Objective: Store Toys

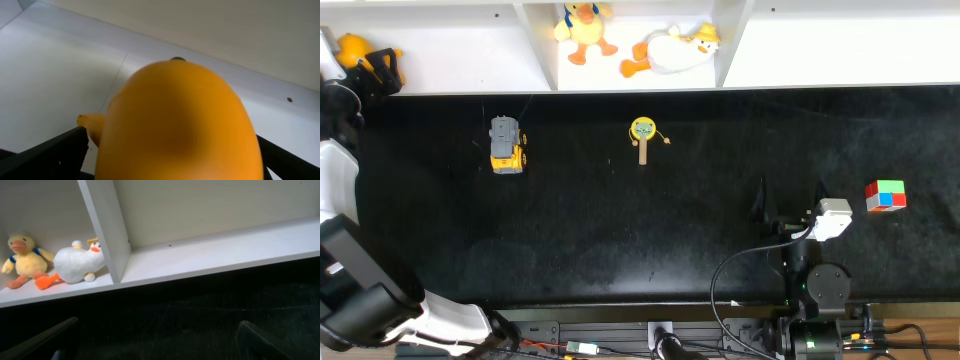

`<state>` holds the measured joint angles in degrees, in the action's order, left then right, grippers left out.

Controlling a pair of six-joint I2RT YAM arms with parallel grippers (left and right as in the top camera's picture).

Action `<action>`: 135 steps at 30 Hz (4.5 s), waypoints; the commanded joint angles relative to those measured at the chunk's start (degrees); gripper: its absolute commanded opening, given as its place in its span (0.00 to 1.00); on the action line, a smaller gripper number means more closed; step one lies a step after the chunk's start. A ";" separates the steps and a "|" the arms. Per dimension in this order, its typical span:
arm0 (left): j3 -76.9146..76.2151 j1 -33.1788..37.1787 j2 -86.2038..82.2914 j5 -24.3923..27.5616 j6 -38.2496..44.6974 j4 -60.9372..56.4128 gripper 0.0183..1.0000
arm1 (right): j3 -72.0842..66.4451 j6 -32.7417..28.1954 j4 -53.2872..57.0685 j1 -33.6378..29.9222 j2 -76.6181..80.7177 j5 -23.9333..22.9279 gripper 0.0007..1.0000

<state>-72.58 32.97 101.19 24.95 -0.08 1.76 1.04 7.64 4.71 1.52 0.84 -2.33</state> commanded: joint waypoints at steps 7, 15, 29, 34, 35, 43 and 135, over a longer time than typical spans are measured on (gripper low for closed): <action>-0.33 -0.59 -6.60 -4.63 2.23 13.35 1.00 | -0.76 -0.13 -0.26 -0.15 -0.63 0.39 0.99; 3.69 -1.14 -12.57 -5.64 5.22 22.82 1.00 | -0.76 -0.13 -0.26 -0.15 -0.63 0.42 0.99; 29.75 -18.60 -35.47 -12.13 1.92 24.65 1.00 | -0.76 -0.13 -0.26 -0.15 -0.63 0.39 0.99; 29.75 -25.00 -35.43 -16.65 2.03 28.76 1.00 | -0.76 -0.13 -0.26 -0.15 -0.63 0.39 1.00; 29.75 -25.33 -35.43 -16.68 2.27 29.33 1.00 | -0.76 -0.13 -0.26 -0.15 -0.63 0.39 1.00; 29.75 -25.64 -33.90 -16.26 4.98 28.92 1.00 | -0.76 -0.13 -0.26 -0.15 -0.63 0.39 1.00; -3.50 -27.58 -2.23 -14.51 4.57 18.84 0.35 | -0.76 -0.15 -0.26 -0.15 -0.63 0.39 1.00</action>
<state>-74.19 5.58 97.78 9.45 4.84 21.19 1.02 7.64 4.73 1.54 0.84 -2.33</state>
